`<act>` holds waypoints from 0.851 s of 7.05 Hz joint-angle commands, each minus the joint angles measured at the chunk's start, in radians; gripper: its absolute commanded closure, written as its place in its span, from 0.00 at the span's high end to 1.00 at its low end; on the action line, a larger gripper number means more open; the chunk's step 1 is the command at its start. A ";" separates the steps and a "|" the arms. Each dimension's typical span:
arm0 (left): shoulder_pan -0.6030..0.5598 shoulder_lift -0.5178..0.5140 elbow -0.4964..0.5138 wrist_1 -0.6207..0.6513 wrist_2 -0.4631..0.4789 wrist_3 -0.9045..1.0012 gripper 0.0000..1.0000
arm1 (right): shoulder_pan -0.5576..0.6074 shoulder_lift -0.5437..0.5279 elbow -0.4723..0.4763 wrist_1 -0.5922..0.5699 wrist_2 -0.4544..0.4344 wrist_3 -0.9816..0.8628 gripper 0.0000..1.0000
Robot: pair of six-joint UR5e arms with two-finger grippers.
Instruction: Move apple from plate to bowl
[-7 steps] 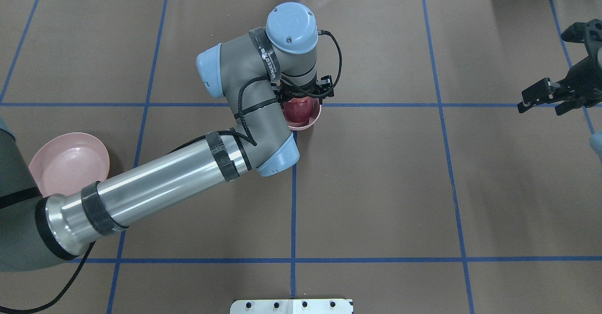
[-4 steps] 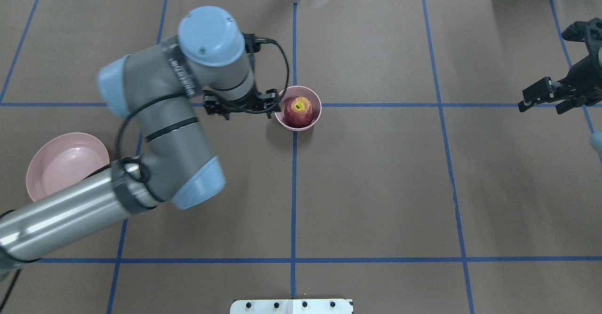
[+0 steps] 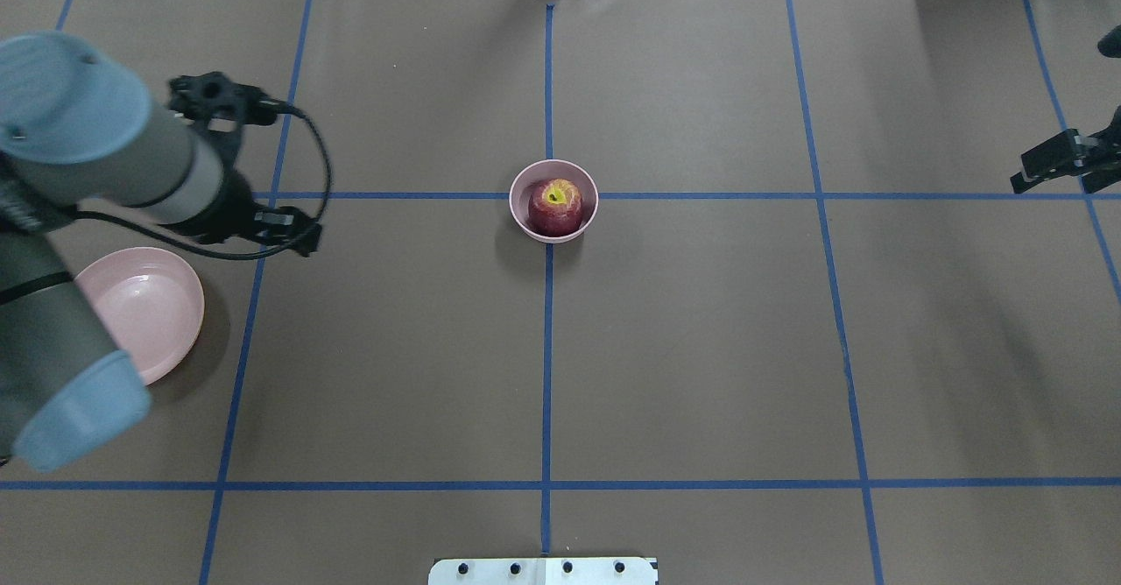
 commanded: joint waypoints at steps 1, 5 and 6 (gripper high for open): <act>-0.253 0.124 0.141 -0.109 -0.184 0.374 0.99 | 0.059 -0.070 0.030 0.008 0.004 -0.065 1.00; -0.271 0.124 0.143 -0.100 -0.186 0.380 0.99 | 0.040 -0.072 0.054 0.002 0.022 -0.067 1.00; -0.269 0.123 0.145 -0.100 -0.186 0.359 0.99 | 0.024 -0.068 0.052 0.000 0.032 -0.074 1.00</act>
